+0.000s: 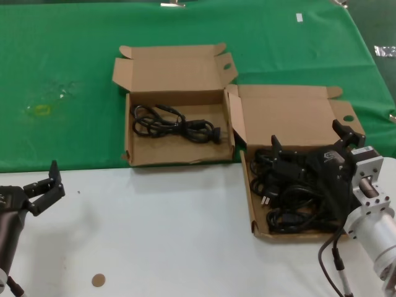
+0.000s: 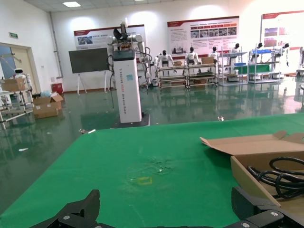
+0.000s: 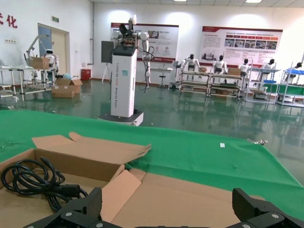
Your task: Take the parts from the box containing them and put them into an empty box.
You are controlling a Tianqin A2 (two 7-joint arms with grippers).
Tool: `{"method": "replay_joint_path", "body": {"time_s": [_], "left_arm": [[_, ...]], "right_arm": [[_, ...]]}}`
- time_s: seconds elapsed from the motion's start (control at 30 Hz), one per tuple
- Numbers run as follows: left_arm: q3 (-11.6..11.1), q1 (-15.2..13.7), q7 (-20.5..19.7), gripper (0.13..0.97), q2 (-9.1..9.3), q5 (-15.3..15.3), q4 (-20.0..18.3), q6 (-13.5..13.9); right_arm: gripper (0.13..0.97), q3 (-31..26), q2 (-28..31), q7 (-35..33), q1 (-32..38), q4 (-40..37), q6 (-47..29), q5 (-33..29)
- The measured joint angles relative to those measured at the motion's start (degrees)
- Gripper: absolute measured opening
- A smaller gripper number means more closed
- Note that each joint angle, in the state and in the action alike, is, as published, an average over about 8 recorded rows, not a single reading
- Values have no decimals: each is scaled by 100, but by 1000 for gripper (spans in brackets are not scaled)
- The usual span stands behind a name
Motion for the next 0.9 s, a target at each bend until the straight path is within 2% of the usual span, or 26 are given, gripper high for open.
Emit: {"method": "replay_joint_path", "body": {"time_s": [0.9], "left_arm": [[0,0,0,966,0,0,0,0]], "right_arm": [[966,0,0,0,0,0,0,0]]}}
